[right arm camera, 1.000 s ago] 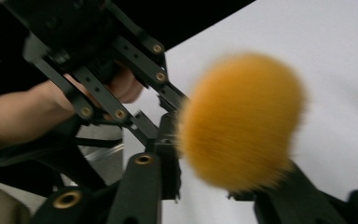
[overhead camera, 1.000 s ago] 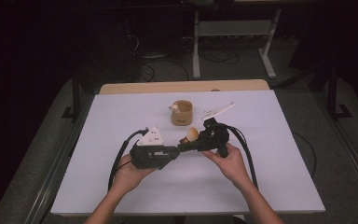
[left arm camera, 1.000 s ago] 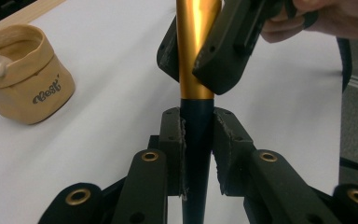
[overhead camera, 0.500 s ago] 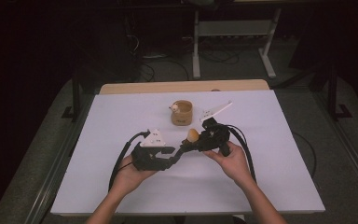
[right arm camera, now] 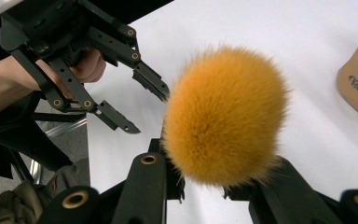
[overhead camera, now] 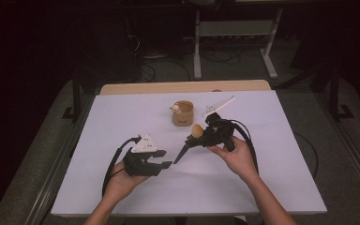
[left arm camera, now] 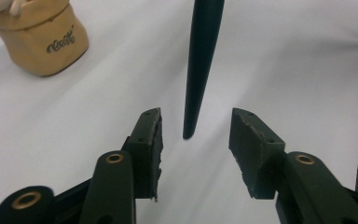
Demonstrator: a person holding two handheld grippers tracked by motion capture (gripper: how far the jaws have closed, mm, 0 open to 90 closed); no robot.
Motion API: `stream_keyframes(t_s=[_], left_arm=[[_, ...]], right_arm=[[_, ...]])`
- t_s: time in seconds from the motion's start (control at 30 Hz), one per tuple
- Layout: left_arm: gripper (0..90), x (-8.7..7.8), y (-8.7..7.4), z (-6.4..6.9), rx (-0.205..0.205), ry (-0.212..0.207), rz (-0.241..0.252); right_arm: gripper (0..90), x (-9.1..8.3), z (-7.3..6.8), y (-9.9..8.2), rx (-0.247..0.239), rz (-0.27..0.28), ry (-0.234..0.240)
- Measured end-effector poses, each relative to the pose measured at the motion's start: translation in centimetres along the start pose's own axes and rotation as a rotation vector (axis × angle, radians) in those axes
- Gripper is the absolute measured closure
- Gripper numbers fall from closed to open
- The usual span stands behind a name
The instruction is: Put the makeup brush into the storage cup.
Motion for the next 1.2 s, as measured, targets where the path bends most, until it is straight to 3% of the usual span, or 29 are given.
stream_keyframes(t_s=[0.23, 0.43, 0.7, 0.97, 1.2], left_arm=[[51.9, -0.4, -0.7, -0.5, -0.016, 0.01, 0.003], [50.3, -0.6, -1.3, -0.9, -0.021, 0.023, 0.003], [48.6, -0.9, -2.3, -1.4, -0.059, 0.031, 0.023], [43.6, -1.4, -2.9, -2.1, -0.073, 0.051, 0.033], [41.6, -1.6, -3.5, -2.5, -0.099, 0.062, 0.031]], right_arm=[[72.2, -0.3, 0.6, 0.8, -0.024, -0.025, -0.023], [72.2, -0.6, 1.0, 1.1, -0.01, -0.035, -0.019], [72.2, -1.1, 1.6, 1.6, -0.008, -0.043, -0.033], [72.2, -1.6, 2.5, 1.8, -0.025, -0.056, -0.061], [72.2, -2.5, 3.4, 2.7, -0.012, -0.055, -0.082]])
Point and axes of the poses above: each handheld gripper's, and its own axes: x roughly forward along the jaws, y roughly out of its top, z roughly to its right, the point moved 4 cm from there along x, roughly forward along the jaws, and after that the axes turned 15 degrees about -x, right-handed, at the moved point
